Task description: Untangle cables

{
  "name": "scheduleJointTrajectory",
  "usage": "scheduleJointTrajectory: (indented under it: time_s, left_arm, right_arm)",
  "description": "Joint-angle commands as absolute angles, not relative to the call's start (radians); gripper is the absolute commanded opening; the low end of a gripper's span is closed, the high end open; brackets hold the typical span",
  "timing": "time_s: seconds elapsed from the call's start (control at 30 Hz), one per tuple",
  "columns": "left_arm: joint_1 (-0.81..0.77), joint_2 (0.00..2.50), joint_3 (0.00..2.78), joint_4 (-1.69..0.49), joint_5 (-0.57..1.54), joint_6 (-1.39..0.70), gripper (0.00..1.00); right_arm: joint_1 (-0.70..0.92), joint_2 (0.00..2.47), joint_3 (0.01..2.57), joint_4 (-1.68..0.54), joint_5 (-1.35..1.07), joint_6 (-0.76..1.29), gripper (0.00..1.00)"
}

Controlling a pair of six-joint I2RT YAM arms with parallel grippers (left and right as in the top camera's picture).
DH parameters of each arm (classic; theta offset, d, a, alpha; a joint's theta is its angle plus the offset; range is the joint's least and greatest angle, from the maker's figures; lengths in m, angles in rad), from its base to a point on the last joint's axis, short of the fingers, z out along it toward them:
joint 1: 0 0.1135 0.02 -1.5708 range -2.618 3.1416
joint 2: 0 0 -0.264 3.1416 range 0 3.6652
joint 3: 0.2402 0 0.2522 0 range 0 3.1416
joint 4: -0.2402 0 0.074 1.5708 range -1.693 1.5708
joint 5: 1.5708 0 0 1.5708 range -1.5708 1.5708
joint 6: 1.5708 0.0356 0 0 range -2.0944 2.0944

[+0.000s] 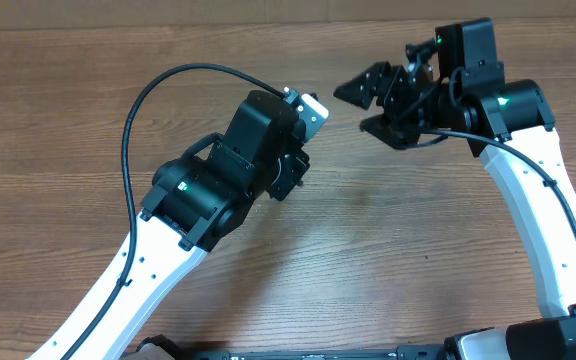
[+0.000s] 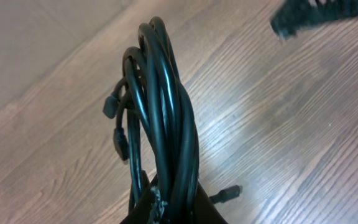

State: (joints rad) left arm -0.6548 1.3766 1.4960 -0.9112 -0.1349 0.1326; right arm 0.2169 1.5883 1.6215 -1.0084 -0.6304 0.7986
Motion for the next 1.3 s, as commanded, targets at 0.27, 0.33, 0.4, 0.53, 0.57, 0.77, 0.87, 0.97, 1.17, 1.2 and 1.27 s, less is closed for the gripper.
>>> scheduleJointTrajectory:
  time_s: [0.27,0.33,0.4,0.53,0.57,0.77,0.87,0.97,1.17,1.2,1.27]
  left_arm:
    - [-0.662,1.369,1.501,-0.894,0.049,0.165,0.12]
    - [-0.662,1.369,1.501,-0.893,0.049,0.165,0.11]
    - [-0.662,1.369,1.501,-0.892,0.049,0.165,0.12]
    - [-0.662,1.369,1.501,-0.891,0.038,0.168,0.12]
    - [-0.662,1.369,1.501,-0.893,0.035,0.175,0.12]
    - [-0.662,1.369,1.501,-0.905,-0.073,0.206,0.13]
    - [-0.662,1.369,1.501,-0.906,-0.159,0.206,0.13]
    - [-0.662,1.369,1.501,-0.888,-0.153,0.206,0.13]
    - [-0.662,1.369,1.501,-0.854,-0.142,0.206,0.13]
    - [-0.662,1.369,1.501,-0.851,-0.130,0.206,0.13]
    - [-0.662,1.369,1.501,-0.849,-0.093,0.206,0.14]
  right_arm:
    - [0.221,1.560,1.641,-0.928,-0.570,0.994,0.75]
    - [0.230,1.560,1.641,-0.929,-0.570,1.023,0.75]
    - [0.249,1.560,1.641,-0.927,-0.582,1.026,0.75]
    - [0.297,1.560,1.641,-0.928,-0.590,1.036,0.75]
    - [0.307,1.560,1.641,-0.929,-0.590,1.050,0.75]
    - [0.341,1.560,1.641,-0.897,-0.626,1.082,0.75]
    - [0.341,1.560,1.641,-0.899,-0.626,1.081,0.75]
    - [0.342,1.560,1.641,-0.899,-0.628,1.082,0.75]
    - [0.360,1.560,1.641,-0.928,-0.623,1.082,0.75]
    - [0.362,1.562,1.641,-0.936,-0.620,1.088,0.75]
    - [0.365,1.562,1.639,-0.945,-0.617,1.118,0.75]
